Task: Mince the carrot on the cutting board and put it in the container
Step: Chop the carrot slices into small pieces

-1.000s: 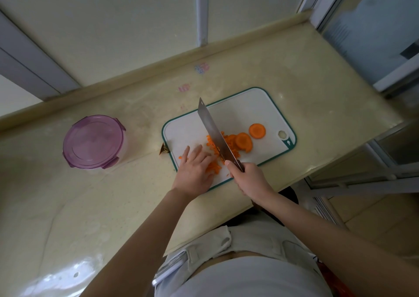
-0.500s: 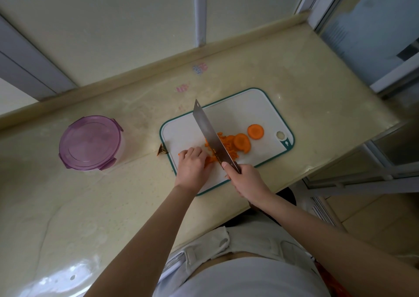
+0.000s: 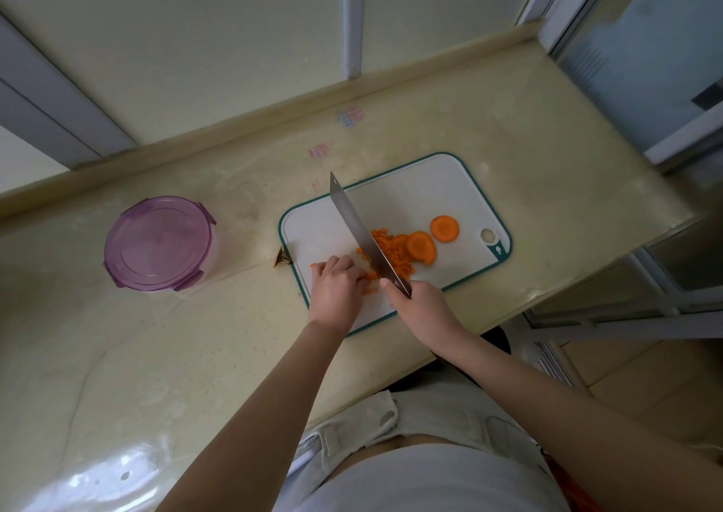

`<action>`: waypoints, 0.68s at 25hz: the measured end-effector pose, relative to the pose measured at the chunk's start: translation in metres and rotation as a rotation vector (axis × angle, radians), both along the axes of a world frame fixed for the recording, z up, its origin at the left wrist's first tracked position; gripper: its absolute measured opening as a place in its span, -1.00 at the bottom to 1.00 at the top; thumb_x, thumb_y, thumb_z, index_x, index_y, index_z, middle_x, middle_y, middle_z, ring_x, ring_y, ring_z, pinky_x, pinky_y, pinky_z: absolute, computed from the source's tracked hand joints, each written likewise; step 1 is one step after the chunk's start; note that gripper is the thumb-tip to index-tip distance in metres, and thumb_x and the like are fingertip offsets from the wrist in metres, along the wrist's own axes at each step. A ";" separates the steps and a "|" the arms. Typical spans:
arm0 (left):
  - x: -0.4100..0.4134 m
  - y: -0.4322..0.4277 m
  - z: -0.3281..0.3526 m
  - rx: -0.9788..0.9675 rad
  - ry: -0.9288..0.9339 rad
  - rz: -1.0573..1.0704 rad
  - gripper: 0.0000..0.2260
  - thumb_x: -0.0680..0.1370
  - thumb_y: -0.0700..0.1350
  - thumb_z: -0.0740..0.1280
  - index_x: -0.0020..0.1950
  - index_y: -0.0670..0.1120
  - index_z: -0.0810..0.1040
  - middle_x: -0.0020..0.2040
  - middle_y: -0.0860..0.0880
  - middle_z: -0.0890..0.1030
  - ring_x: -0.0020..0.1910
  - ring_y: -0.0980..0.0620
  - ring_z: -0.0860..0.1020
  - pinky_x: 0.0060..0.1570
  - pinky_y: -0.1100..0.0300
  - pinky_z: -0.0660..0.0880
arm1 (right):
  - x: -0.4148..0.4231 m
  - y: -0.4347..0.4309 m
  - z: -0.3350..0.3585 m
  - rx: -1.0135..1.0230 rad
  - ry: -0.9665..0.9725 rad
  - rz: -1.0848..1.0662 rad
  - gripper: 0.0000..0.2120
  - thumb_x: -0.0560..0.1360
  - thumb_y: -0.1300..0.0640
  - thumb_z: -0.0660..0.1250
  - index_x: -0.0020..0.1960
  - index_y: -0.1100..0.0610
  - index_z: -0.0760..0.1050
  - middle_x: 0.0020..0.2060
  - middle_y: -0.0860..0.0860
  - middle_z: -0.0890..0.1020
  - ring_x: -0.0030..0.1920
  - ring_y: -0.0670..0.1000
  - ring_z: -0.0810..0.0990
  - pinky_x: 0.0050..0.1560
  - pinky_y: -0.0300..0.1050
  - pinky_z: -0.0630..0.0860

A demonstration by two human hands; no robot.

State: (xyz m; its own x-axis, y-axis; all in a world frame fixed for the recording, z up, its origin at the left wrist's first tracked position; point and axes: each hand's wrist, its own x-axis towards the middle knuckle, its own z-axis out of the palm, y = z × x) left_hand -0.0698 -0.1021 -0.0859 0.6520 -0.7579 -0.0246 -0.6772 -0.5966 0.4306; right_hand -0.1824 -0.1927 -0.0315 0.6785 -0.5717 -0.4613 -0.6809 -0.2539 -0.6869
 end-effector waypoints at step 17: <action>-0.001 -0.002 0.000 -0.001 0.005 0.024 -0.91 0.49 -0.17 0.36 -0.16 -0.15 0.64 -0.21 -0.07 0.53 -0.14 -0.09 0.46 -0.03 0.03 0.31 | 0.019 -0.009 -0.009 0.015 0.063 -0.029 -0.56 0.61 -0.05 0.15 -0.39 0.12 0.31 -0.44 0.03 0.43 -0.33 0.08 0.50 -0.25 -0.10 0.40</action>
State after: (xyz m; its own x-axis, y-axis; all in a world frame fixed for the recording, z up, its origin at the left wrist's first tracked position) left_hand -0.0703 -0.1039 -0.0858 0.6699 -0.7420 -0.0278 -0.6604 -0.6125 0.4345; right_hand -0.1631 -0.2015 -0.0408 0.6309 -0.5835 -0.5114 -0.7299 -0.2228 -0.6463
